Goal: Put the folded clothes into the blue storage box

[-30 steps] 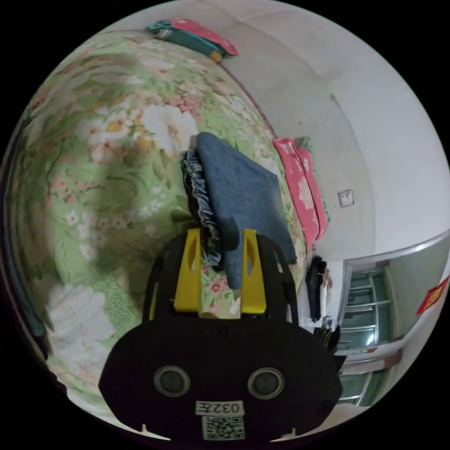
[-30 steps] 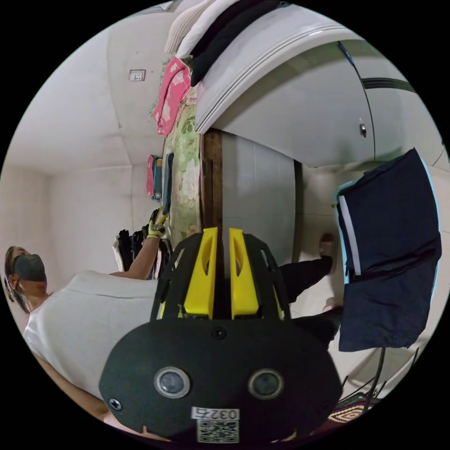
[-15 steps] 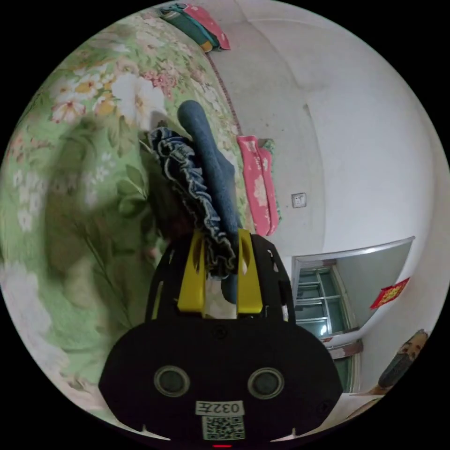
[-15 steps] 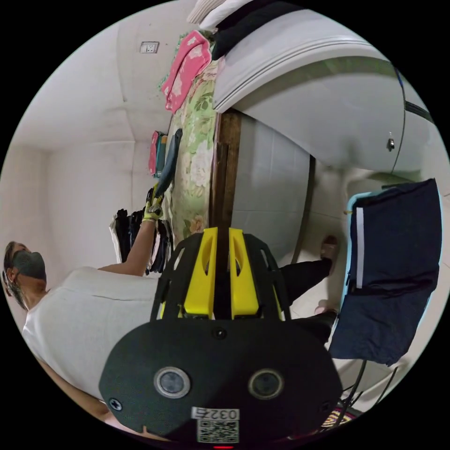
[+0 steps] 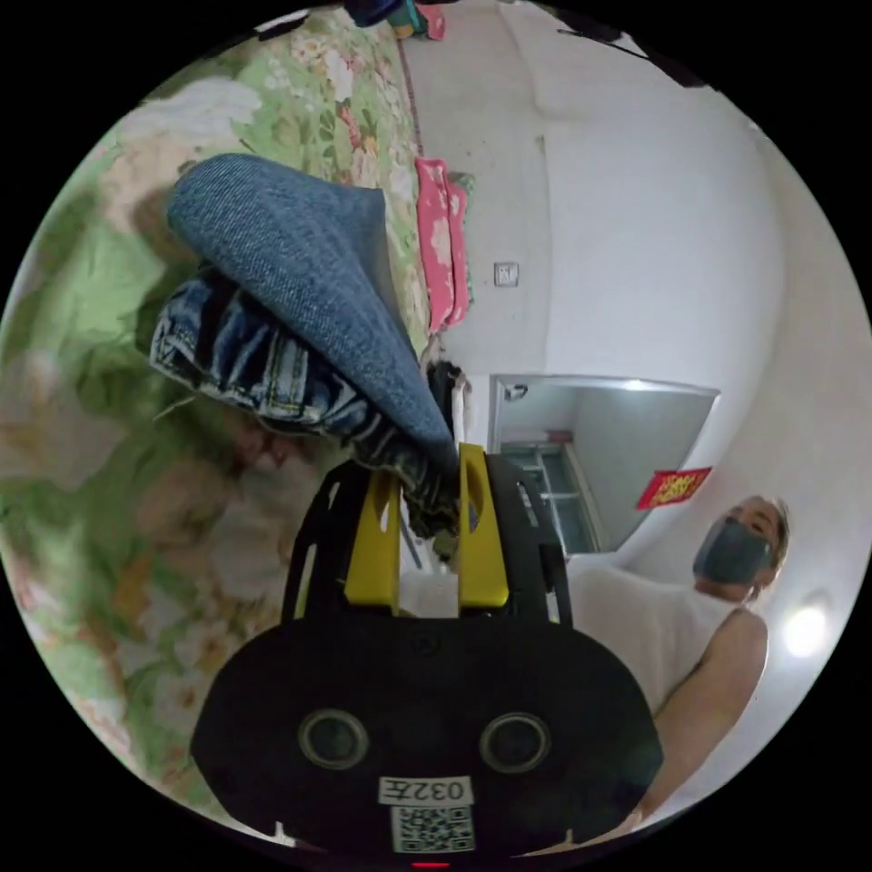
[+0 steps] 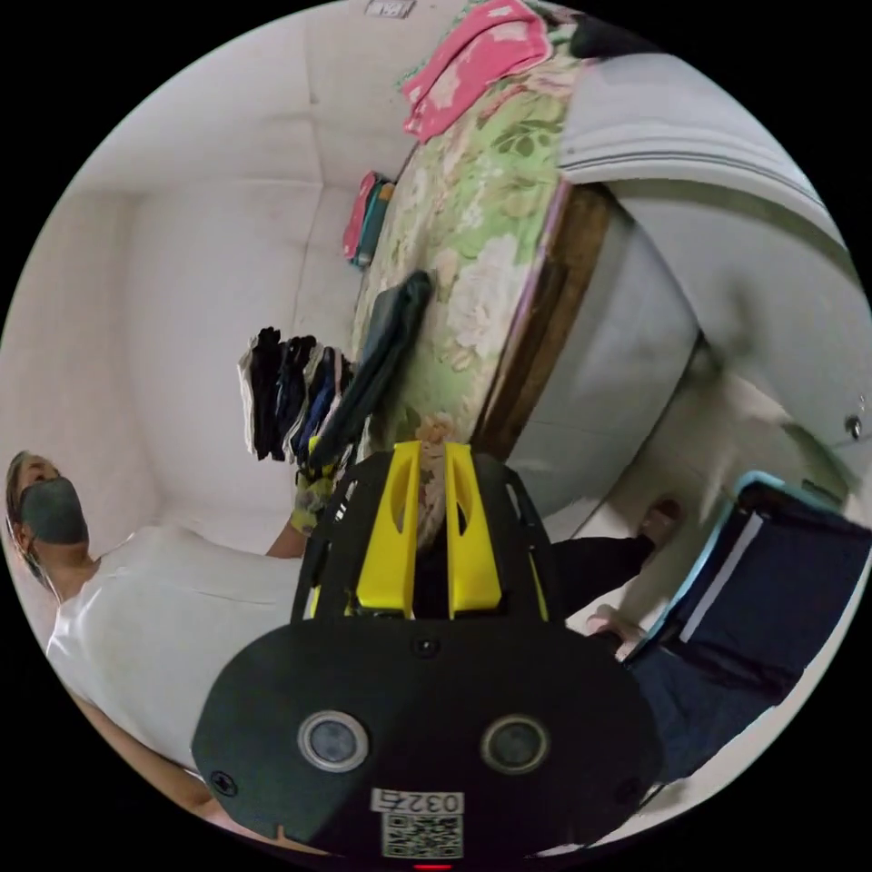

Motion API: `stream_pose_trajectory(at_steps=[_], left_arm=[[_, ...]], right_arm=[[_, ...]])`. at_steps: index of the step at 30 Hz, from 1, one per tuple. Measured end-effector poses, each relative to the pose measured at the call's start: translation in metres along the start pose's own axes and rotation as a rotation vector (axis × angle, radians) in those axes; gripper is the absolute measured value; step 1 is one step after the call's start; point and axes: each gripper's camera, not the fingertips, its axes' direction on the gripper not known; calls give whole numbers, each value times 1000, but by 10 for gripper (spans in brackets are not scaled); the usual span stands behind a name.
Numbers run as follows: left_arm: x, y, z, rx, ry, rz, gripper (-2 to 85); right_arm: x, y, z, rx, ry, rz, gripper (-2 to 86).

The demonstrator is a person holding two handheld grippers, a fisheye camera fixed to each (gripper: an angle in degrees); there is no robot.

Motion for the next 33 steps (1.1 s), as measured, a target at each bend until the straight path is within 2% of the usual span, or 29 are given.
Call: stream_pose_trajectory(at_steps=[5,9,13,15,18,23,28,33], left_arm=[[-25,38,-50,-188,-109,17,64],[-57,41,-62,-200,-110,-60,63],[-69,30,-61,-201,-115,-86,68],[-67,28,-66,-186,-109,-79,71],[-64,27,-85,-134,-84,-80,67],[-62,16,-85,-88,-94,-114,69],[-40,8,-86,-68,-113,-106,69],[-19,8,-90,-5,-119,-141,62]], right_arm=[[-44,-51,77,-183,29,-150,69],[-64,-79,137,-283,90,-211,86],[-79,-98,186,-374,302,-276,65],[-78,-99,189,-395,317,-283,68],[-67,-96,173,-393,180,-225,92],[-71,-101,159,-289,255,-266,113],[-48,-118,201,-442,191,-216,128],[-45,-122,188,-427,193,-212,85]])
